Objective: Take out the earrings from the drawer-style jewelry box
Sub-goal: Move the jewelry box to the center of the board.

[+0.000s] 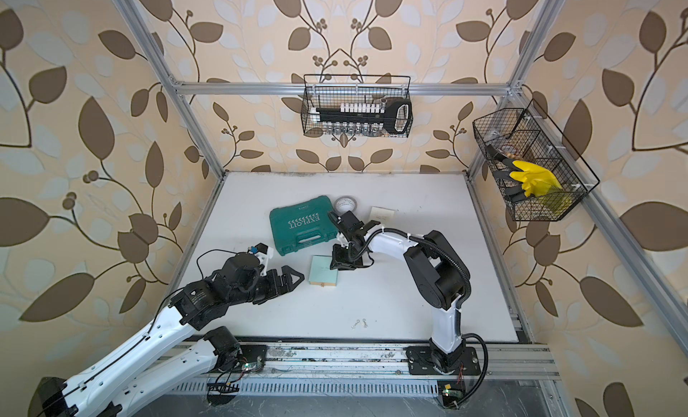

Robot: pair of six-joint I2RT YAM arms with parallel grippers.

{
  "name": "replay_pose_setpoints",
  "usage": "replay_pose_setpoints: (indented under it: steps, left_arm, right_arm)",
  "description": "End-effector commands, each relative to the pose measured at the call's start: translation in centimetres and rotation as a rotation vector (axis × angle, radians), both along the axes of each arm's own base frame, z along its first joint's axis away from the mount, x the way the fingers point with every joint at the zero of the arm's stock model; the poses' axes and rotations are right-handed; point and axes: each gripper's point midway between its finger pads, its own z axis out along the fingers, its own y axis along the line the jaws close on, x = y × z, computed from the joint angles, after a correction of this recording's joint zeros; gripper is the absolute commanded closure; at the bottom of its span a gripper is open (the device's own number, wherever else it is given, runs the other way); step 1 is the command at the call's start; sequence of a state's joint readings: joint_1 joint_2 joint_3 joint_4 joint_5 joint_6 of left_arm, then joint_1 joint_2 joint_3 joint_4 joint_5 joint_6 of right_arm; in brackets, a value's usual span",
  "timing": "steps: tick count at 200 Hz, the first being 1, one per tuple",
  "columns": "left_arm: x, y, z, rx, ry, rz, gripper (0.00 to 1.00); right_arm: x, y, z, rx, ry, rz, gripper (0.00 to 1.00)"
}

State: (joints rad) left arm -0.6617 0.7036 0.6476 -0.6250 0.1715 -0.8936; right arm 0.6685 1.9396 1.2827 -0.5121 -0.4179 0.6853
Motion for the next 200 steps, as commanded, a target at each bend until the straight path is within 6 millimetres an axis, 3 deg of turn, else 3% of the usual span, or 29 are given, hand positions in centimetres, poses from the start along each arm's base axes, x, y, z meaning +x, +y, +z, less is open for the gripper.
replay_pose_setpoints:
  steps: [1,51,83,108,150,200]
  left_arm:
    - [0.6,-0.4,1.7,-0.014,-0.048,-0.005,0.01]
    - [0.7,-0.3,1.8,-0.011,-0.052,-0.002,0.01]
    - [1.2,-0.7,2.4,-0.023,-0.075,-0.001,0.01]
    - [2.4,-1.7,3.0,-0.032,-0.095,-0.011,0.01]
    - [5.5,-5.2,3.3,-0.047,-0.113,-0.073,0.01]
    - [9.5,-9.8,2.9,-0.098,-0.092,-0.118,0.01]
  right_arm:
    - [-0.4,1.9,-0.6,0.003,0.026,0.015,0.68]
    - [-1.6,5.1,-0.5,0.008,0.03,0.056,0.66]
    - [-0.5,3.7,1.5,-0.017,-0.034,0.032,0.6]
    - [0.9,0.5,4.4,-0.041,-0.107,-0.033,0.54]
    - [5.3,-8.6,8.1,-0.103,-0.194,-0.26,0.52]
    - [10.2,-18.4,9.0,-0.19,-0.217,-0.521,0.51]
